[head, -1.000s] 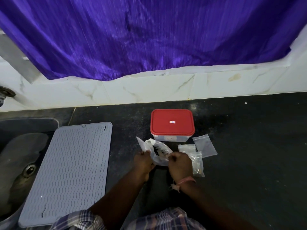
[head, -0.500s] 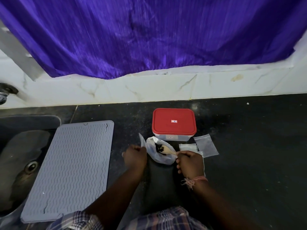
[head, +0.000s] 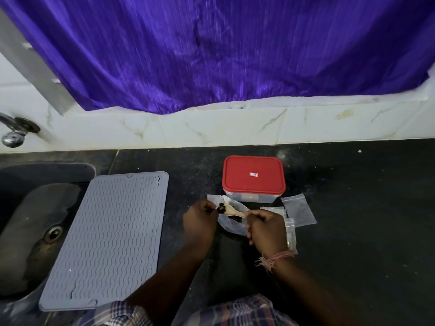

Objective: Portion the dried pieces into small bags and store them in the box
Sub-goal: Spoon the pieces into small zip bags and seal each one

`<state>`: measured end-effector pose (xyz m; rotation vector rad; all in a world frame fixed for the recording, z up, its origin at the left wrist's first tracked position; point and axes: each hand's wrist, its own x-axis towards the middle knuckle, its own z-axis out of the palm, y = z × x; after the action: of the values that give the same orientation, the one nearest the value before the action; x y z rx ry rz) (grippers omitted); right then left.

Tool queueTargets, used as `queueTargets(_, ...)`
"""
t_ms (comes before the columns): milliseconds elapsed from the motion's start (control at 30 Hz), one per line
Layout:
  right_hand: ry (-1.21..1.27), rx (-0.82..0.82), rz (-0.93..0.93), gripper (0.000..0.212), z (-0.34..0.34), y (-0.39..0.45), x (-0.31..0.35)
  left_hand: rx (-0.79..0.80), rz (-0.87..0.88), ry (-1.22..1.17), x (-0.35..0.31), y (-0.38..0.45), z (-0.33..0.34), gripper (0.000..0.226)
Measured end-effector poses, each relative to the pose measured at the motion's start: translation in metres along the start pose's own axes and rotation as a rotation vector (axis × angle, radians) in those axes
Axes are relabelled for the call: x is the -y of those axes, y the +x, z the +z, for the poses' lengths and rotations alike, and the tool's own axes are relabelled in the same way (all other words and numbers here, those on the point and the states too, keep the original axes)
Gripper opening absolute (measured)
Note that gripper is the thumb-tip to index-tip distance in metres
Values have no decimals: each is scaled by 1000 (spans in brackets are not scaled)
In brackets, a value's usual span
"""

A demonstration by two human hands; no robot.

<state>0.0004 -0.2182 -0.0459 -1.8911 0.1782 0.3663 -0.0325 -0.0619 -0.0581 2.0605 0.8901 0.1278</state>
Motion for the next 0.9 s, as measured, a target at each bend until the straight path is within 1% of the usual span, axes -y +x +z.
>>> queueTargets(33, 68, -20, 51, 20, 0, 0, 0, 12, -6, -24, 0, -1, 0, 9)
queueTargets(67, 78, -30, 63, 21, 0, 1, 0, 25, -13, -48, -1, -2, -1, 9)
queueTargets(133, 8, -46, 7, 18, 2, 3, -2, 39, -30, -112, -2, -3, -1, 7)
queueTargets(200, -134, -79, -138, 16, 4, 3, 0, 42, -35, -168, 0, -3, 0, 6)
queueTargets(267, -342, -115, -353, 15, 7, 0, 1, 51, -27, -194, -2, -5, 1, 5)
queueTargets(333, -537, -70, -517, 14, 10, -5, 5, 58, -16, -203, -3, -7, 1, 8)
queueTargets(400, -662, -34, -653, 14, 12, -8, 7, 54, 2, -196, -2, -9, 2, 12)
queueTargets(433, -727, -32, -710, 14, 13, -7, 4, 47, 4, -206, -1, -10, 2, 13)
queueTargets(533, -866, -31, -748, 35, 14, -6, -5, -12, -52, -245, 0, -9, 1, 13)
queueTargets(567, -893, -39, -785, 37, 14, -5, -8, -29, -66, -254, 0, -9, 2, 13)
queueTargets(600, -915, -49, -828, 33, 15, -5, -11, -31, -71, -259, -2, -9, 3, 14)
queueTargets(633, -925, -59, -865, 27, 17, -7, -11, -27, -59, -259, -4, -9, 4, 15)
queueTargets(733, -870, -58, -853, 31, 18, -9, -6, -37, -19, -214, -14, -7, 5, 17)
queueTargets(833, -664, -76, -730, 16, 10, -4, -2, -85, -107, -228, -11, -2, -1, 17)
queueTargets(900, -493, -113, -635, 14, 2, 3, -2, -105, -137, -233, -5, 0, -4, 13)
